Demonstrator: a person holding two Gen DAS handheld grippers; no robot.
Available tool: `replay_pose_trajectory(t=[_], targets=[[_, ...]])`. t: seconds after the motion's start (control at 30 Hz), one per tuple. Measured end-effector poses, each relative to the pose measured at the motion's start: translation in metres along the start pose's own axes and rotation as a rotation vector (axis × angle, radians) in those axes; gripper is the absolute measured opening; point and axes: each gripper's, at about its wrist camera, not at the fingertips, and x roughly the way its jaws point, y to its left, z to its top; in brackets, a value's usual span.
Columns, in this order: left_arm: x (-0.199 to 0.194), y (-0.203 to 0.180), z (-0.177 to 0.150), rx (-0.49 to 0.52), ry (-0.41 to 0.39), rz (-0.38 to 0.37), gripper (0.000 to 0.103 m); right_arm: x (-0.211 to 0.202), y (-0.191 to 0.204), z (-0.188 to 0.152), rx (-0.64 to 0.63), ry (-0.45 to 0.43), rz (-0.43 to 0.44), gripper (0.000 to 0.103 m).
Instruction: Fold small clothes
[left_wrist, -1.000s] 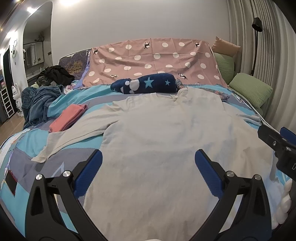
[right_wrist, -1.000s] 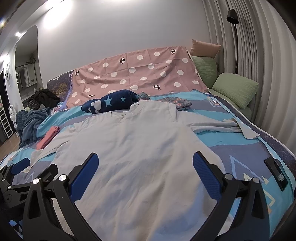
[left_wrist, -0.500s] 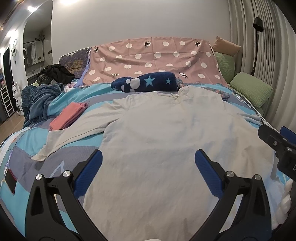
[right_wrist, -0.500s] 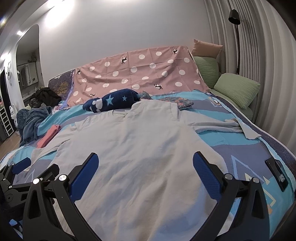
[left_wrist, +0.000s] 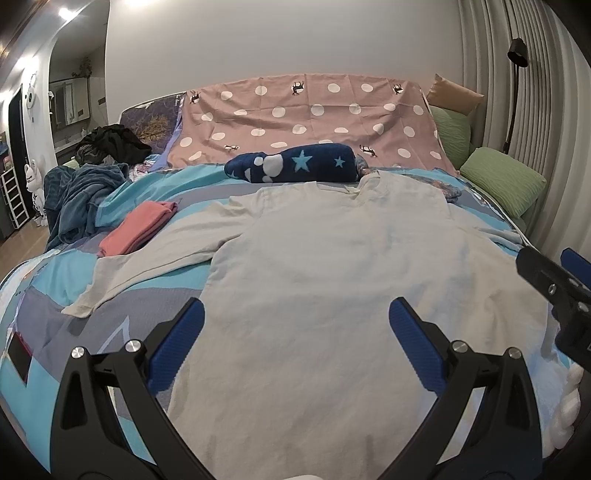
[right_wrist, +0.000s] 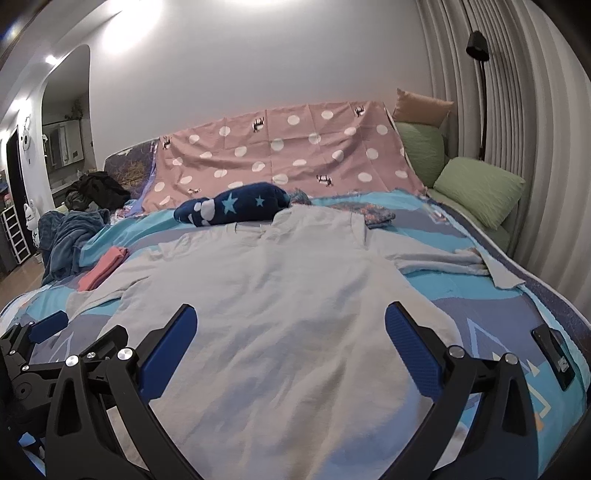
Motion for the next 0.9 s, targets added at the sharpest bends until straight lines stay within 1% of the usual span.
replay_pose_trajectory(t=[0.2, 0.33, 0.6, 0.73, 0.83, 0.9], targets=[[0.001, 0.007, 0.003, -0.009, 0.006, 0.006, 0.101, 0.003, 0.003, 0.004, -0.014, 0.025, 0.003, 0.102], [0.001, 0.012, 0.002, -0.013, 0.01, 0.002, 0.101, 0.011, 0.009, 0.004, -0.036, 0.072, 0.03, 0.102], [0.006, 0.027, 0.0, -0.034, 0.005, -0.013, 0.101, 0.018, 0.018, 0.009, -0.021, 0.046, 0.042, 0.102], [0.009, 0.042, -0.001, -0.066, -0.01, -0.043, 0.101, 0.028, 0.026, 0.01, -0.025, 0.064, 0.043, 0.102], [0.013, 0.055, 0.0, -0.089, -0.006, -0.073, 0.101, 0.036, 0.033, 0.011, -0.034, 0.087, 0.052, 0.102], [0.017, 0.075, 0.002, -0.13, -0.004, -0.095, 0.101, 0.042, 0.037, 0.011, -0.045, 0.097, 0.049, 0.102]])
